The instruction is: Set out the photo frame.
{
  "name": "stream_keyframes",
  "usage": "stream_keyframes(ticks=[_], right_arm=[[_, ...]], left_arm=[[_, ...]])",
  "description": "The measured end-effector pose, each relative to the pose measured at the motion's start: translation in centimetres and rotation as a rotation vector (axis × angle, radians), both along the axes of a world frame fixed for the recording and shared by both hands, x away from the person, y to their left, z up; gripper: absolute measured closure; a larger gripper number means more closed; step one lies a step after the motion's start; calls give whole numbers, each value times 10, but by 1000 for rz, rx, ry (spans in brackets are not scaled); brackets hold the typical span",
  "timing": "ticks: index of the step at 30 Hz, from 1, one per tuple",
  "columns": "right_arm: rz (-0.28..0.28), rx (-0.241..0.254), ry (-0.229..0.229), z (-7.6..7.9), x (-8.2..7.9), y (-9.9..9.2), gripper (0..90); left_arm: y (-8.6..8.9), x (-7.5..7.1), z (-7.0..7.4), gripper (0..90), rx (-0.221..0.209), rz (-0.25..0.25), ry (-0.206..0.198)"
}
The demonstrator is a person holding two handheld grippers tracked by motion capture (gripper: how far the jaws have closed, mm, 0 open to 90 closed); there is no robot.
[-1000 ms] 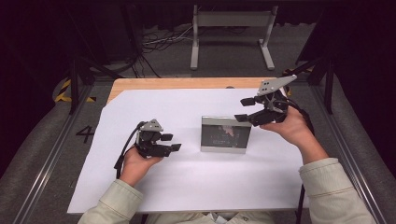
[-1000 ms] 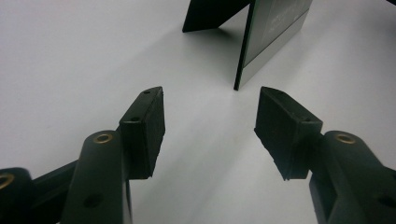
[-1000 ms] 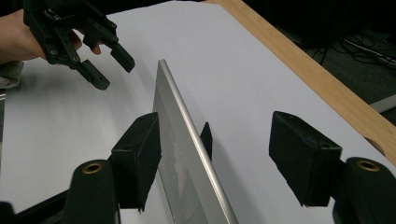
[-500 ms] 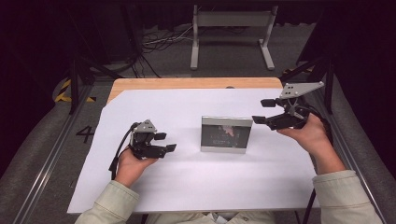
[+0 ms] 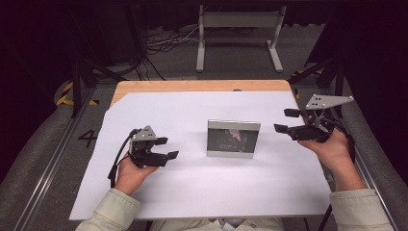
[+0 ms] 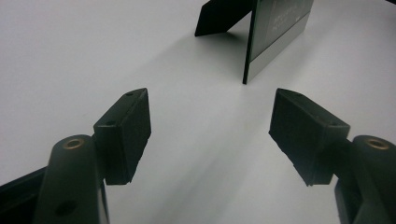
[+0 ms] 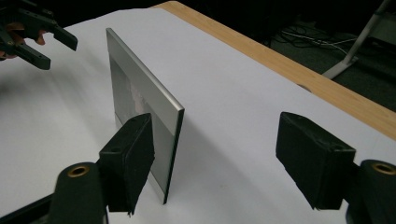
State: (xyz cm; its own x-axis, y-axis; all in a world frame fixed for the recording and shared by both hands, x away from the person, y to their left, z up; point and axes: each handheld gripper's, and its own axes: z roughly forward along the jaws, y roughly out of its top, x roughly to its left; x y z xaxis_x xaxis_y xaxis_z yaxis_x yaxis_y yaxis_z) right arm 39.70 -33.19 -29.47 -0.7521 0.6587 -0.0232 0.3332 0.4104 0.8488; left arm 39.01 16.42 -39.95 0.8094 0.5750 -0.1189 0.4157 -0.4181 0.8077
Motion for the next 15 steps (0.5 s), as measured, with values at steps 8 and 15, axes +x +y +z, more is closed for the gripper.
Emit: stream_keyframes(ticks=[8,15], right_arm=[[-38,49,-1,-28,-6,-9,261],[-68,51,14,-56,-10,-15,245]], left_arm=[[5,-1,-1,292,4,26,-22],[6,-1,-2,292,0,35,-30]])
